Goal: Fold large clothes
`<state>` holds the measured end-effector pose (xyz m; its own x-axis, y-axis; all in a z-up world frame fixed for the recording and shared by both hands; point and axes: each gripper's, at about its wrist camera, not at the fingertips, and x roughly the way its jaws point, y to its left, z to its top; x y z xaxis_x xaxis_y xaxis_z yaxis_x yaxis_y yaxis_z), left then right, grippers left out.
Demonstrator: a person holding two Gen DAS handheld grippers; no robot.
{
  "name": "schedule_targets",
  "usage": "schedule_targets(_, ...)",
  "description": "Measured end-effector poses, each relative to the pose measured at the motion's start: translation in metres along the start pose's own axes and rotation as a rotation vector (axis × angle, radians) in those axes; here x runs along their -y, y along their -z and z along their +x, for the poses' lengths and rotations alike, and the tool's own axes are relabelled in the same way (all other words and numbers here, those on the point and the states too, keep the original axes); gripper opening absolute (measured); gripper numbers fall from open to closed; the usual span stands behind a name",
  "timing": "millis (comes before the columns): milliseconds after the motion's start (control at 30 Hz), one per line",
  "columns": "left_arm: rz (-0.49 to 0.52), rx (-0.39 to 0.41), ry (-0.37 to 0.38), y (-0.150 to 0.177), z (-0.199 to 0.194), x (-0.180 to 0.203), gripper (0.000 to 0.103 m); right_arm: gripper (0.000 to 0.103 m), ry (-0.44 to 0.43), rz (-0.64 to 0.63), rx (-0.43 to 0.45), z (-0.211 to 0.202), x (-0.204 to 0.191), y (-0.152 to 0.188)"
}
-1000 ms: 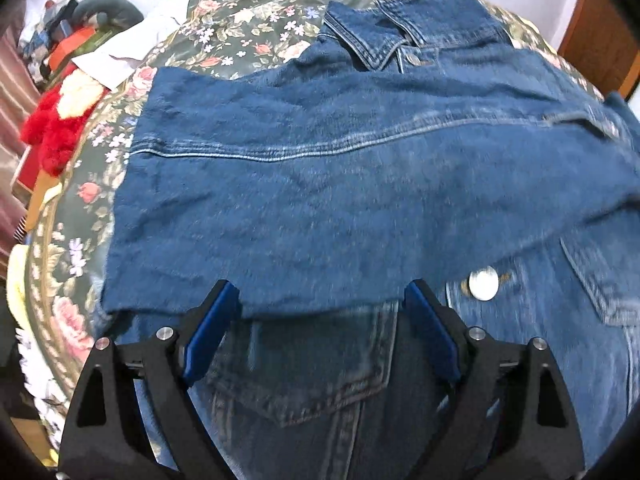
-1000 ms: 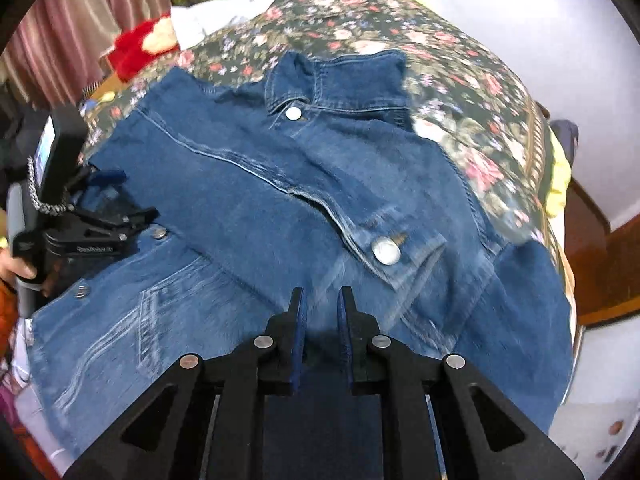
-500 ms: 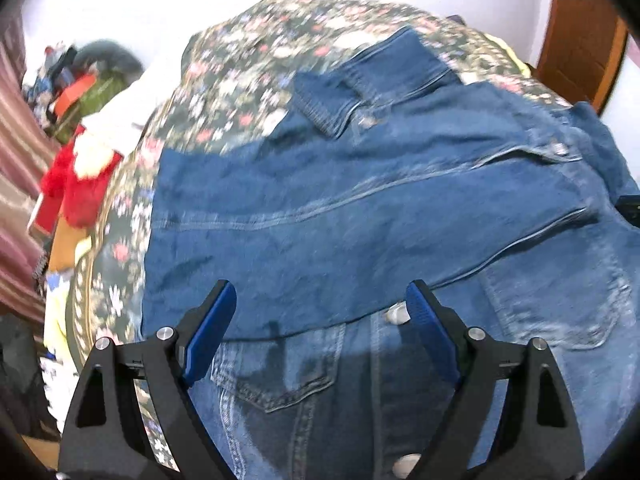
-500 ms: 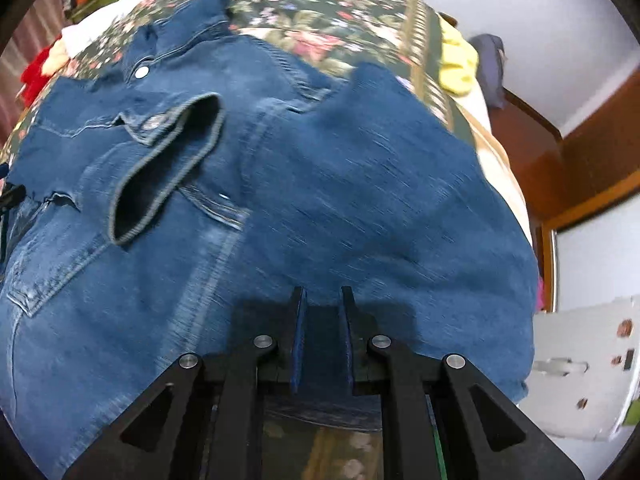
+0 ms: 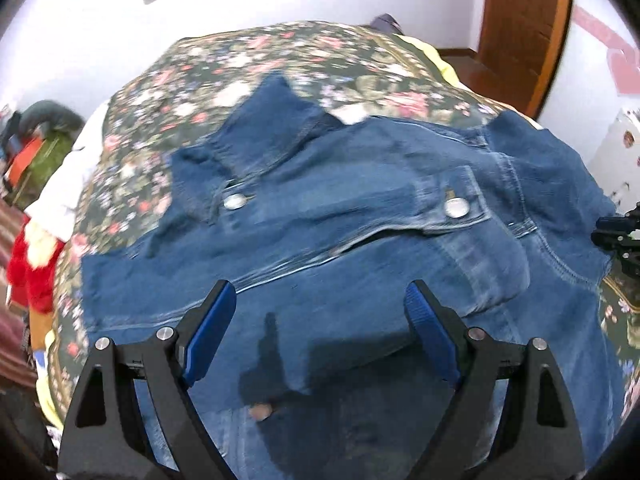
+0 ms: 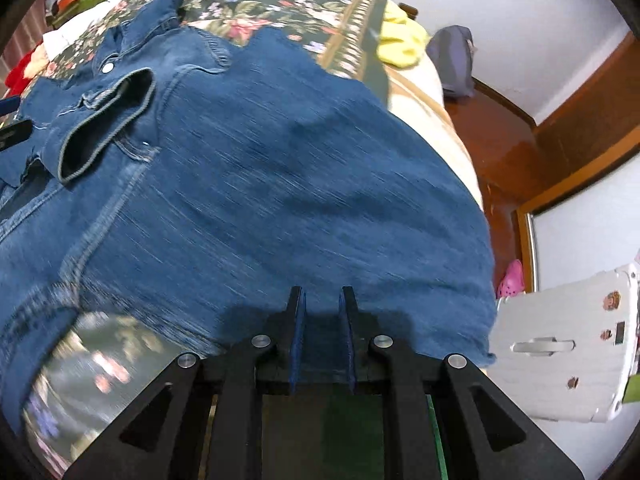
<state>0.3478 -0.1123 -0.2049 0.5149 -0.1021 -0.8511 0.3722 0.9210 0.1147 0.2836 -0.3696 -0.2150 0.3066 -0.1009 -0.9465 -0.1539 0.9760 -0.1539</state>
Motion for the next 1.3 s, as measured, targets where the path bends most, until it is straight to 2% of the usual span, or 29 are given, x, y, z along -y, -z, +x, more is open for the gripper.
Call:
schedule_targets(100, 0.027, -0.031, 0.025, -0.007, 0.017, 0.017, 0.087, 0.012, 0.007, 0.048, -0.006, -0.002, 0.02, 0.01)
schedule_targets(200, 0.049, -0.034, -0.029, -0.01, 0.028, 0.028, 0.087, 0.012, -0.055, 0.157, -0.012, -0.004, 0.047, 0.017)
schedule_targets(300, 0.046, -0.036, -0.017, -0.012, 0.031, 0.026, 0.087, 0.012, -0.176, 0.319, -0.022, -0.008, 0.082, 0.029)
schedule_targets(400, 0.024, -0.039, 0.014, -0.012, 0.034, 0.022, 0.087, 0.012, -0.342, 0.508, -0.034, -0.005, 0.119, 0.043)
schedule_targets(500, 0.002, -0.039, 0.034, -0.01, 0.035, 0.019, 0.087, 0.012, -0.485, 0.663, -0.063, 0.005, 0.138, 0.056)
schedule_targets(600, -0.014, -0.035, 0.047, -0.009, 0.035, 0.018, 0.087, 0.012, -0.547, 0.736, -0.092, 0.014, 0.144, 0.064)
schedule_targets(667, -0.019, -0.032, 0.051, -0.008, 0.035, 0.018, 0.087, 0.012, -0.538, 0.733, -0.092, 0.011, 0.145, 0.064)
schedule_targets(767, -0.021, -0.03, 0.054, -0.008, 0.035, 0.017, 0.087, 0.012, -0.462, 0.72, -0.084, 0.003, 0.146, 0.062)
schedule_targets(900, -0.035, -0.028, 0.07, -0.007, 0.035, 0.015, 0.087, 0.012, -0.355, 0.739, -0.118, 0.007, 0.155, 0.067)
schedule_targets(1100, -0.051, -0.028, 0.083, -0.006, 0.035, 0.013, 0.087, 0.012, -0.461, 0.94, -0.098, 0.033, 0.181, 0.08)
schedule_targets(1300, -0.047, -0.023, 0.076, -0.005, 0.033, 0.013, 0.087, 0.012, -0.512, 1.046, -0.115, 0.056, 0.179, 0.086)
